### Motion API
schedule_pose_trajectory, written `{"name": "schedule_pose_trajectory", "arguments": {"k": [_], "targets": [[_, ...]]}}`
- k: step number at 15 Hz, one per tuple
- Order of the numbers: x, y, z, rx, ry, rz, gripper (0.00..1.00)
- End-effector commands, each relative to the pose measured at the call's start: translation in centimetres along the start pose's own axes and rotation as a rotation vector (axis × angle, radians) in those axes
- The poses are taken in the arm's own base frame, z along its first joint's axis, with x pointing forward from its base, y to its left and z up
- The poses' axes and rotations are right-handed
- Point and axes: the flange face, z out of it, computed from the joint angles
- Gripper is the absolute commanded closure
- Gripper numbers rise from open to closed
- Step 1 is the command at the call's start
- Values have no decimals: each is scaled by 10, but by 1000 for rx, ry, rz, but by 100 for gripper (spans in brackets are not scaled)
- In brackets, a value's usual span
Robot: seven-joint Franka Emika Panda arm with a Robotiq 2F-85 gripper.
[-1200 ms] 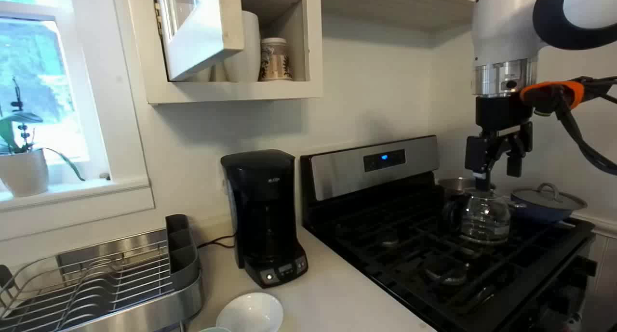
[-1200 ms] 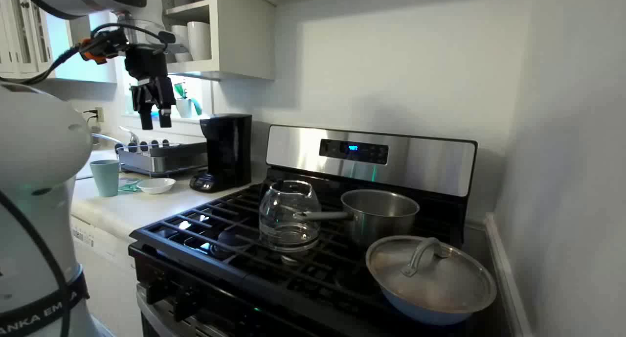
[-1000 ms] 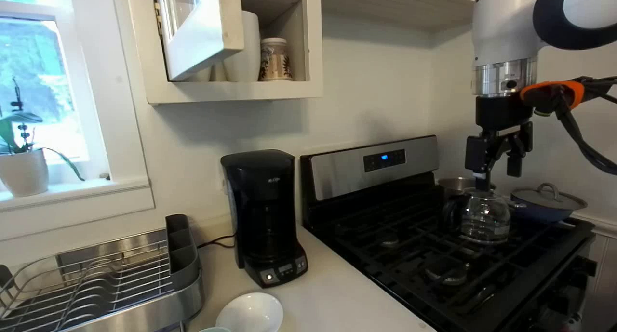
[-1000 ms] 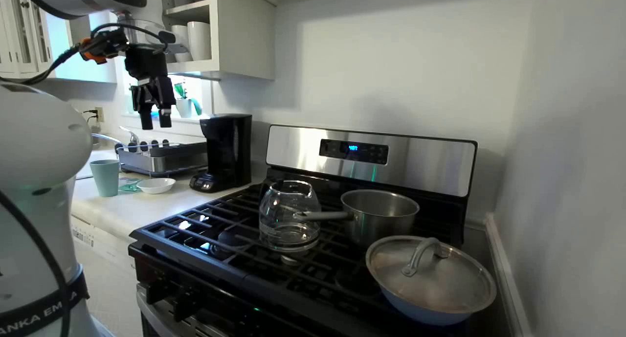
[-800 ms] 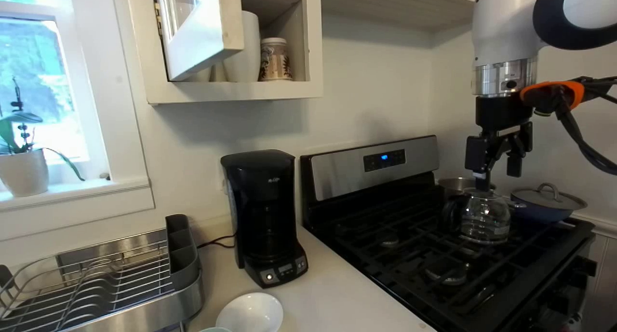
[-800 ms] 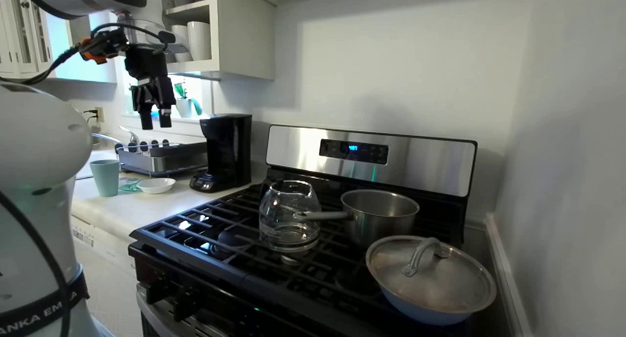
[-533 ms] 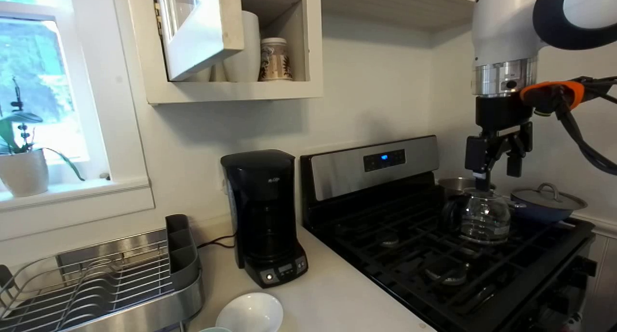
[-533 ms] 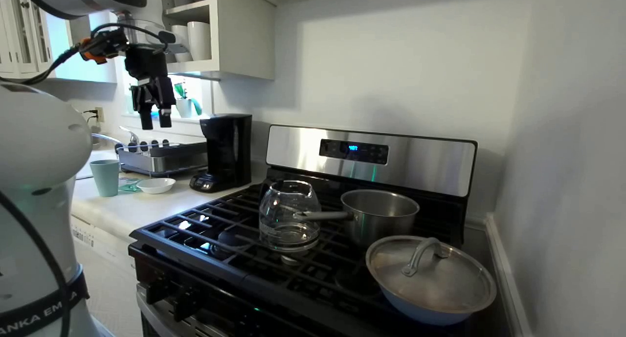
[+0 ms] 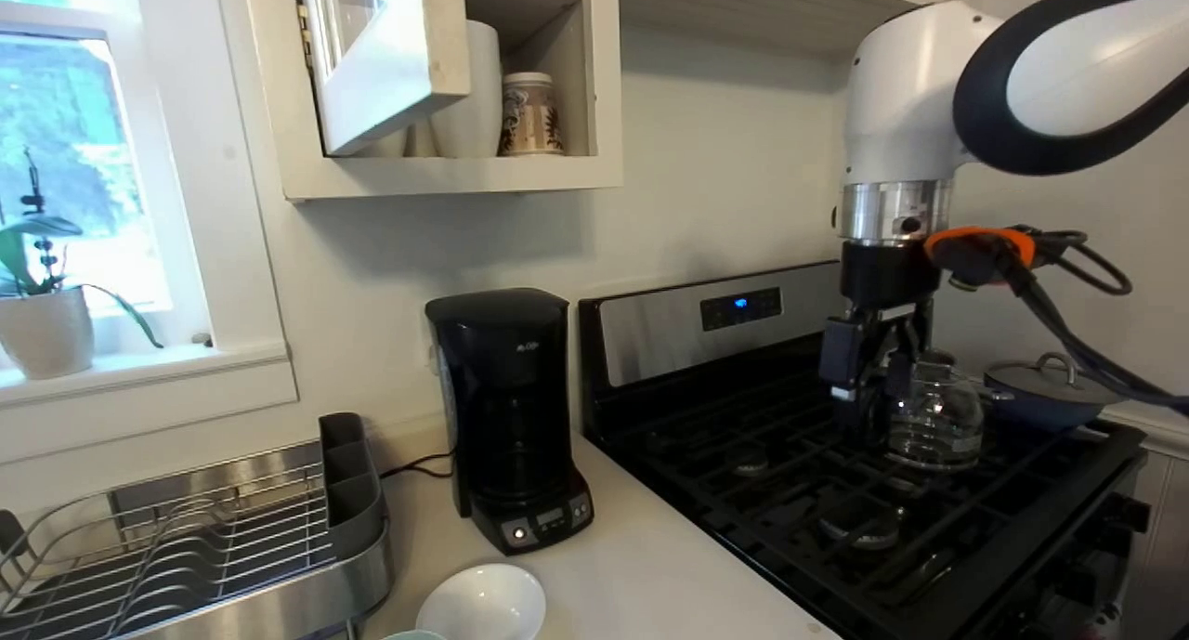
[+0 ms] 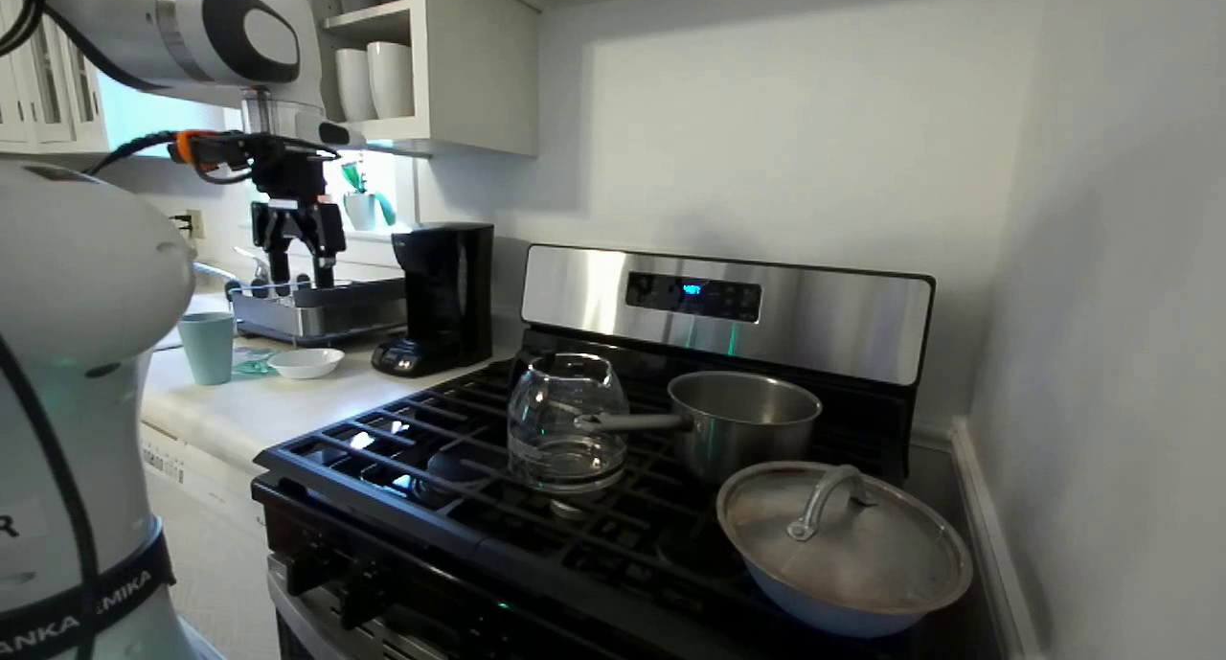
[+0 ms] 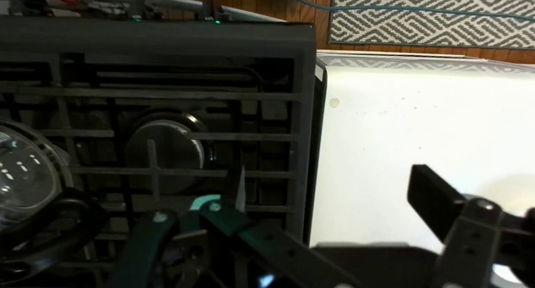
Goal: Press the second button from the right at the bottom of the coffee machine
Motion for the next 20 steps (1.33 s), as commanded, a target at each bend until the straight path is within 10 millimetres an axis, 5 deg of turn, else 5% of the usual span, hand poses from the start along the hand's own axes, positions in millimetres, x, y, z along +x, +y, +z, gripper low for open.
{"name": "schedule_pose_trajectory", "arguments": {"k": [1, 2, 4, 13, 15, 20], "targets": [[31, -27, 34, 60, 16, -23, 0], [40, -35, 44, 78, 18, -32, 0], [55, -48, 59, 113, 18, -42, 28], [118, -104, 87, 252, 126, -26, 92], [128, -110, 94, 259, 140, 8, 100], [126, -104, 101, 254, 114, 10, 99]]}}
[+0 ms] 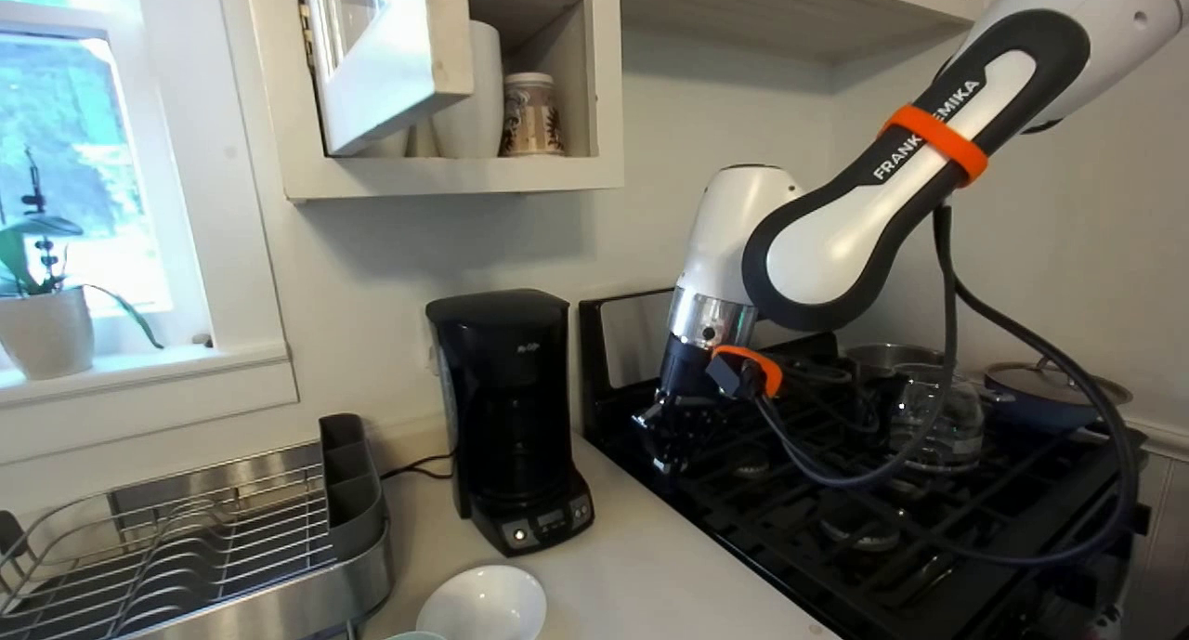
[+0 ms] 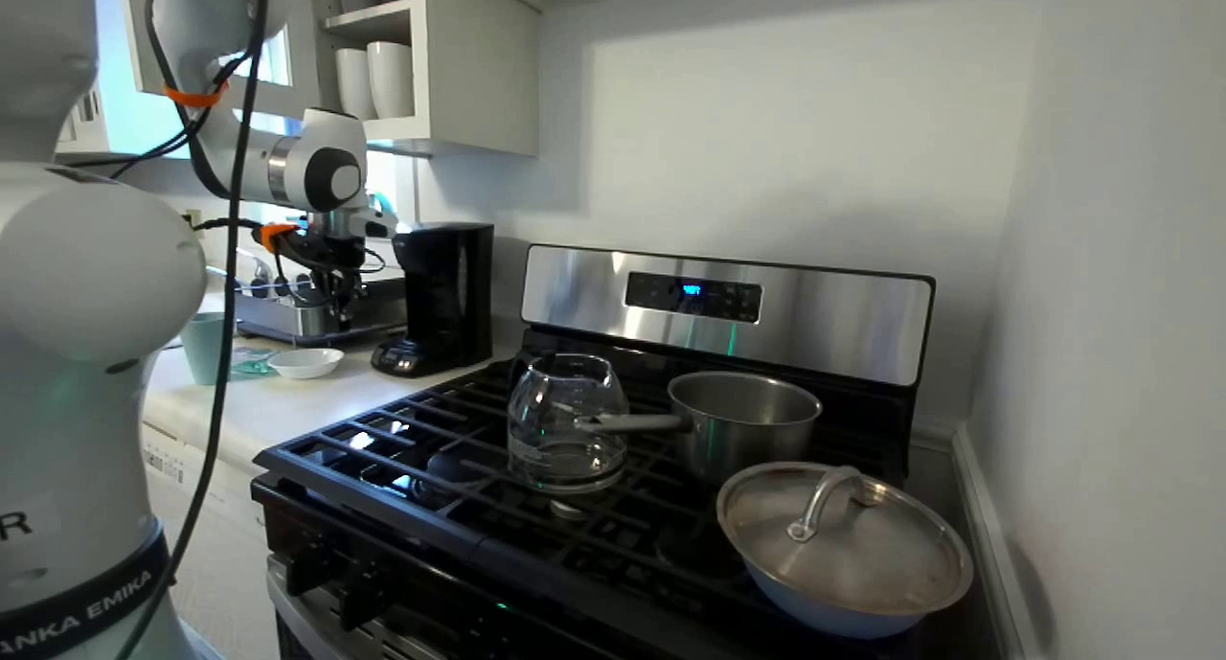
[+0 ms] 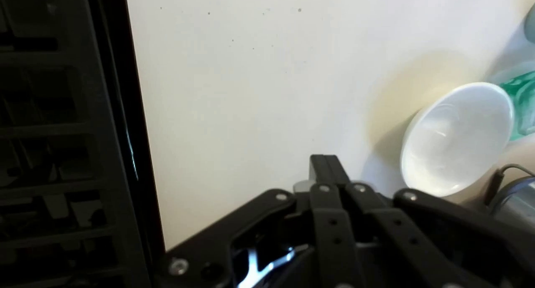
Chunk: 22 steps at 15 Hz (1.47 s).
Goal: Press the second button from the right at the bottom of the coffee machine
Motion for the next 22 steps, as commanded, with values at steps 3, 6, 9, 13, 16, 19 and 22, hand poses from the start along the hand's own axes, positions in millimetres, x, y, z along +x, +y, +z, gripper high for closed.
{"name": "schedule_pose_trajectory", "arguments": {"k": [3, 6, 9, 13, 16, 19, 22], "targets": [[0, 0, -2, 1, 2, -1, 99], [0, 0, -2, 1, 1, -1, 100], [16, 13, 23, -3, -18, 42, 100], [34, 27, 50, 27, -37, 83, 100], [46, 25, 68, 61, -44, 81, 100], [57, 21, 82, 89, -46, 87, 100], [70, 22, 93, 81, -33, 100, 100]]}}
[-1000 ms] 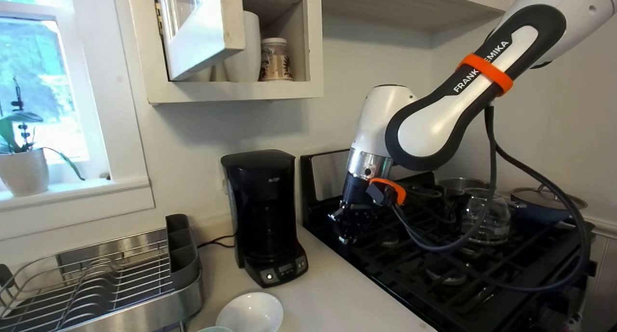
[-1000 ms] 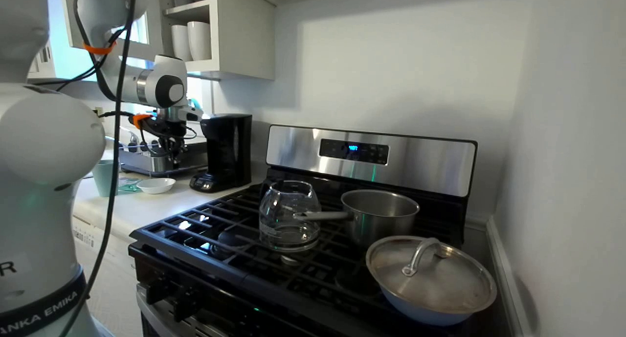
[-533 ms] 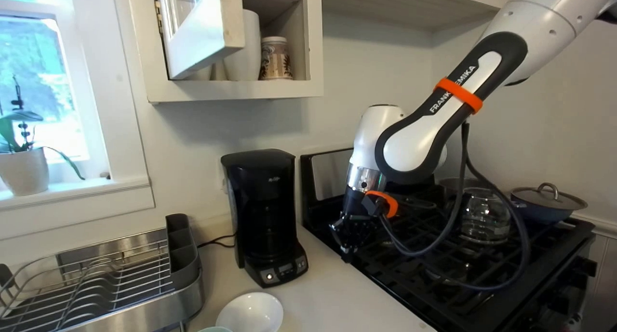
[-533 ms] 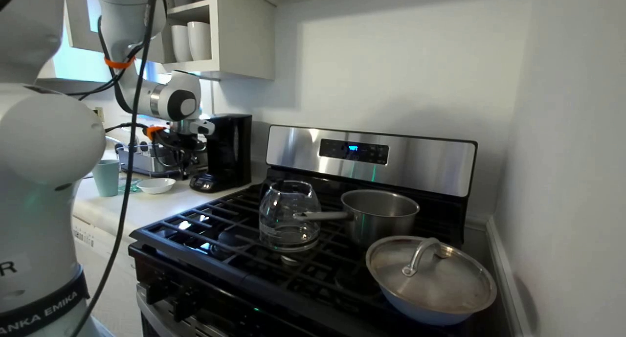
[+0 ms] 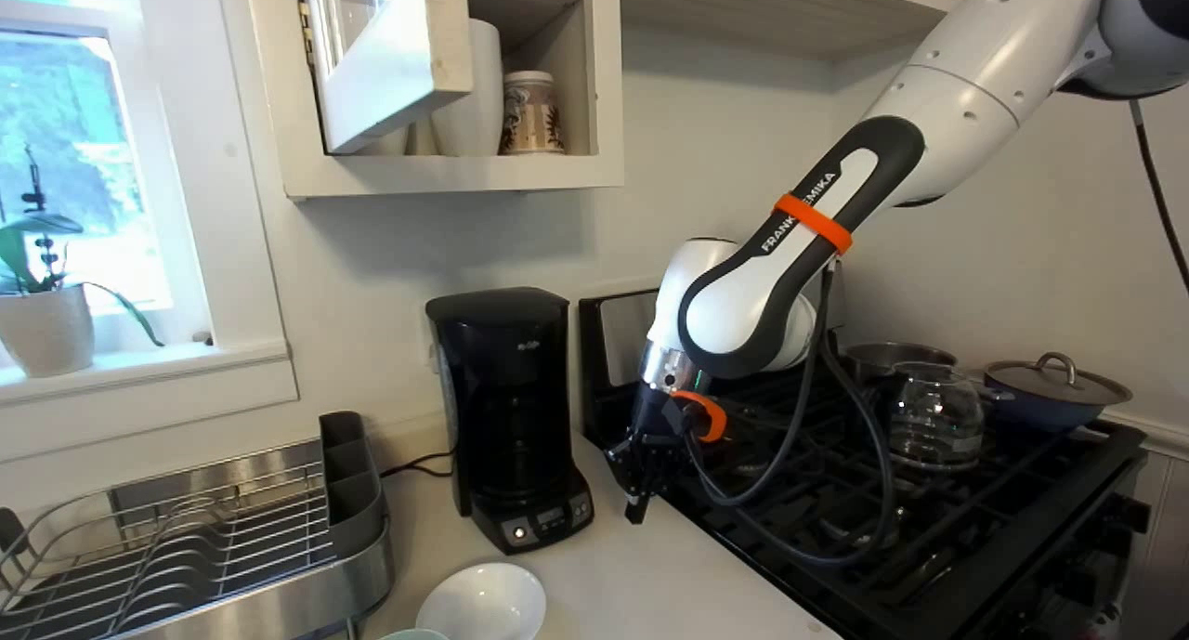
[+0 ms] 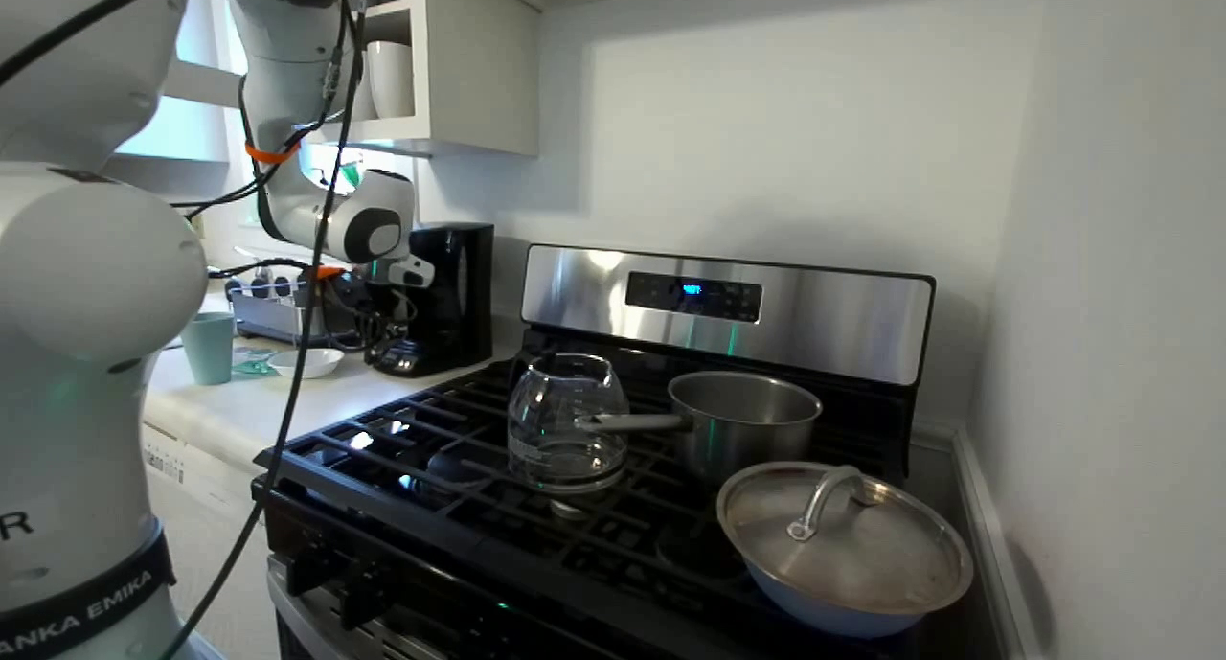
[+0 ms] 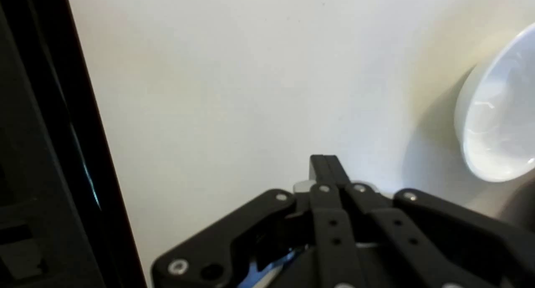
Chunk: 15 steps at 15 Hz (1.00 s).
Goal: Press the second button from the right at the bottom of the coffee machine
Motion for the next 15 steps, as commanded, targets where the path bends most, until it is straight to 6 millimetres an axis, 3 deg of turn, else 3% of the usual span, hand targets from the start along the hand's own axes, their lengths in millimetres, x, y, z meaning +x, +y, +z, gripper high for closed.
{"name": "schedule_pose_trajectory", "arguments": {"k": [1, 7, 15], "targets": [[20, -4, 13, 20, 26, 17, 100], [45, -3, 21, 37, 87, 71, 100], [56, -10, 36, 46, 109, 106, 100]]}}
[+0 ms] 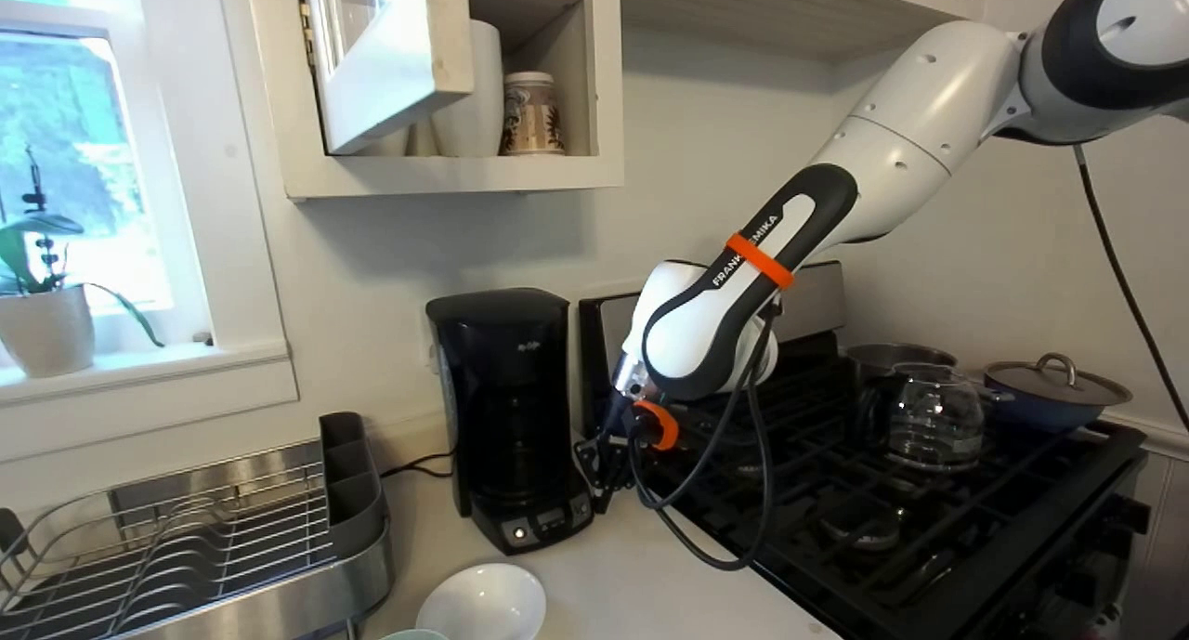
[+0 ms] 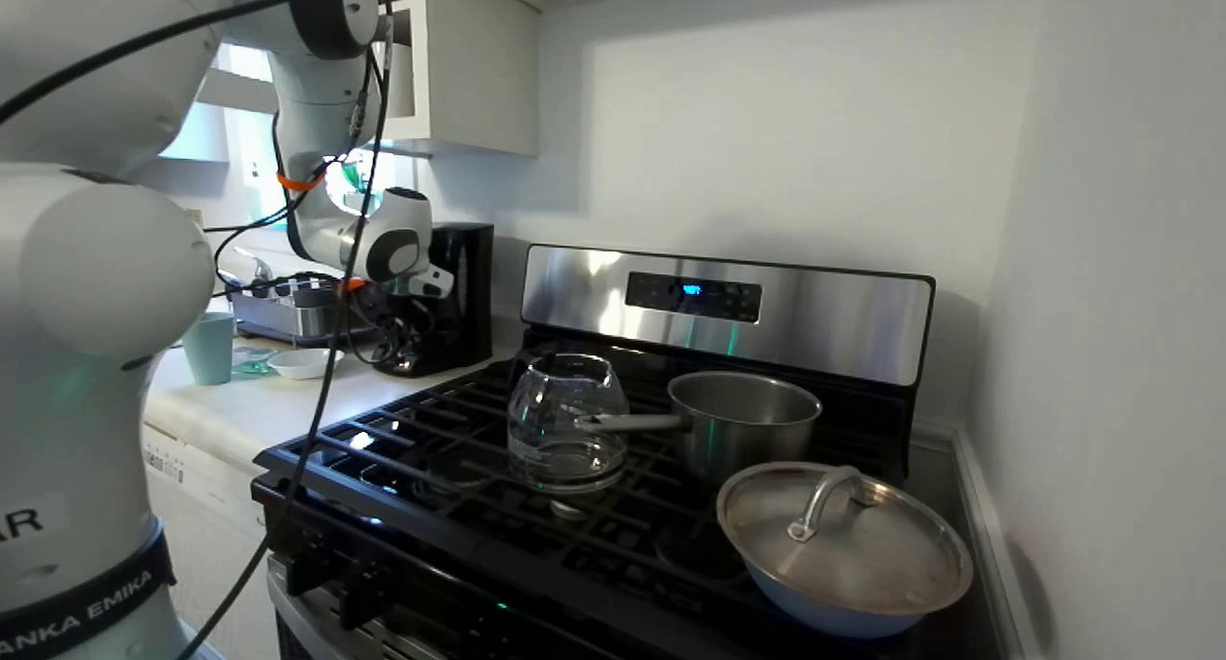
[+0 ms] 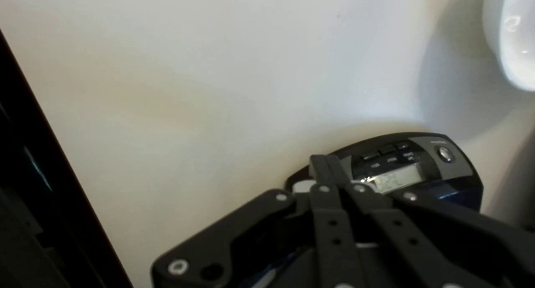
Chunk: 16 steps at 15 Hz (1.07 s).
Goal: Press the second button from the right at the bottom of the coffee machine
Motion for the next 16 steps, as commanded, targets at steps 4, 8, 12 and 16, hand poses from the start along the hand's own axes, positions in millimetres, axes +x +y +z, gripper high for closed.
{"name": "schedule_pose_trajectory", "arguments": {"k": [4, 8, 12, 16], "targets": [[7, -10, 15, 5, 30, 29, 100], [9, -11, 20, -5, 40, 31, 100], [11, -10, 22, -8, 58, 38, 100], [12, -12, 23, -10, 58, 46, 100]]}}
